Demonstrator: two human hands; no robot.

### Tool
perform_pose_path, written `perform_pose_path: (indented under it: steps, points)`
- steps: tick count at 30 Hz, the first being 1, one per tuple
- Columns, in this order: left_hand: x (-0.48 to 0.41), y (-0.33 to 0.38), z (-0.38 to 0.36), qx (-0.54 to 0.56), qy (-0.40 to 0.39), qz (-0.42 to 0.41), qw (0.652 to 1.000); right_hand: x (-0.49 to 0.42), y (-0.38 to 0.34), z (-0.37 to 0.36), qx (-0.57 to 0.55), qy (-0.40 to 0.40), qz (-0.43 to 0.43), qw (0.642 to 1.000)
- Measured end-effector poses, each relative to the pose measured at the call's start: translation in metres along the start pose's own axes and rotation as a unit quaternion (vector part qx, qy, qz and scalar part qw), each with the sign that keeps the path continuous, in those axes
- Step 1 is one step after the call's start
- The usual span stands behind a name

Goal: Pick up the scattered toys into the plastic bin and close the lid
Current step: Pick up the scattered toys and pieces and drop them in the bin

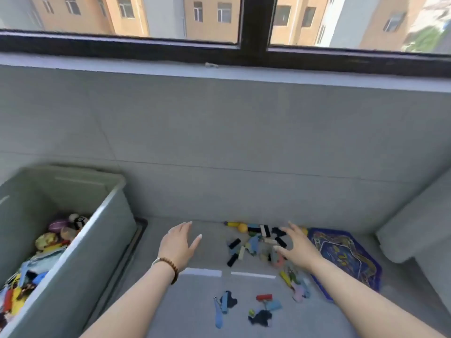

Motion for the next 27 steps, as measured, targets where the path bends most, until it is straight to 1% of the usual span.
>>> perform_pose_path:
  steps: [2,6,12,15,17,20,23,27]
  points:
    - [-0.002,0.012,-0.028,0.003,-0.038,0.003,0.999,0.0,0.025,-0.018,-0.009,-0.015,-0.016,1.0]
    - [-0.005,0.021,-0.081,0.01,-0.11,0.026,0.993,-0.001,0.066,-0.066,-0.061,-0.049,-0.047,0.996]
    - [-0.001,-0.001,-0.16,-0.005,-0.248,0.041,0.968,-0.001,0.108,-0.148,-0.111,-0.112,-0.071,0.985]
    - [0.0,-0.015,-0.186,-0.011,-0.297,0.065,0.953,-0.004,0.12,-0.179,-0.126,-0.128,-0.062,0.982]
    - [0.0,-0.024,-0.203,-0.007,-0.312,0.081,0.946,-0.007,0.125,-0.196,-0.125,-0.138,-0.051,0.981]
    - [0.005,-0.033,-0.228,0.016,-0.33,0.107,0.938,-0.011,0.132,-0.216,-0.136,-0.099,-0.052,0.984]
    - [0.011,-0.034,-0.246,0.055,-0.304,0.11,0.945,-0.017,0.134,-0.224,-0.161,-0.047,-0.059,0.984]
    - [0.011,-0.028,-0.259,0.111,-0.272,0.108,0.95,-0.023,0.135,-0.225,-0.164,-0.037,-0.052,0.984]
Point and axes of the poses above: each hand's wrist, its own x-axis away from the middle knuckle, its own z-axis out of the back of the hand, y = z × x, the point moved 2 cm from there along -x, towards the middle knuckle, and after that the axes turned 1 degree about x, right-handed, at the moved point
